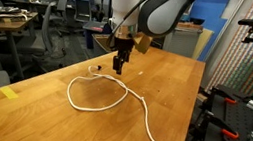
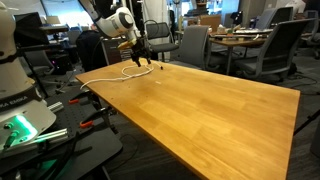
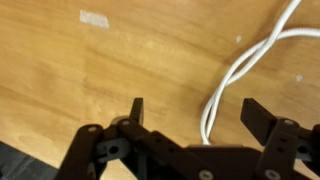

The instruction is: Tie a knot using the white rope

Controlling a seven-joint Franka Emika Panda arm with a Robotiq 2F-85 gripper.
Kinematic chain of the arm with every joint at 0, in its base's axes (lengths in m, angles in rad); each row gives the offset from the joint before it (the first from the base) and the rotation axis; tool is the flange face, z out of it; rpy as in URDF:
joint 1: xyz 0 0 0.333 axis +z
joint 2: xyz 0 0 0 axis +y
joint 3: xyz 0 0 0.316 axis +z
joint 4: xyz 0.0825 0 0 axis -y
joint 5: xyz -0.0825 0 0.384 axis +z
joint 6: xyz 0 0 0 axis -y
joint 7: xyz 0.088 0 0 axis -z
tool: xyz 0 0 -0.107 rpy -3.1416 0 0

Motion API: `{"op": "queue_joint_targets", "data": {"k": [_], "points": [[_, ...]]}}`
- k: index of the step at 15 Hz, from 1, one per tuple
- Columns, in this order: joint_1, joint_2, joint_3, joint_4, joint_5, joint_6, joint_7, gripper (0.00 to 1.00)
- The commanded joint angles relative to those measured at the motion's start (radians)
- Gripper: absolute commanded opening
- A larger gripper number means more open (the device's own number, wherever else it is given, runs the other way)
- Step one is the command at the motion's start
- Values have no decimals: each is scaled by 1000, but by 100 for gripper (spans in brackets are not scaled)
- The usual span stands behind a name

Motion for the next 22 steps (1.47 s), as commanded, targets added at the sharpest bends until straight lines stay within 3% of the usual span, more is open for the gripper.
{"op": "queue_joint_targets", "data": {"k": [1, 4, 7, 10, 12, 13, 14, 15, 16, 17, 18, 22], "points": [[-91, -14, 102, 10, -22, -80, 30, 100], [-140, -28, 160, 17, 11, -146, 22, 100], [-190, 12, 232, 40, 72, -106, -7, 100], [-231, 46, 317, 132, 149, -129, -61, 100], [-224, 76, 334, 202, 156, -116, -49, 100], [-211, 94, 328, 233, 136, -94, -38, 85], [-206, 105, 326, 254, 121, -85, -46, 81], [-202, 116, 322, 270, 112, -79, -47, 68], [-187, 129, 300, 276, 82, -54, -27, 90], [-177, 130, 286, 275, 57, -57, -26, 91], [-194, 102, 311, 242, 96, -79, -28, 79], [-191, 126, 298, 256, 71, -68, -28, 97]]}}
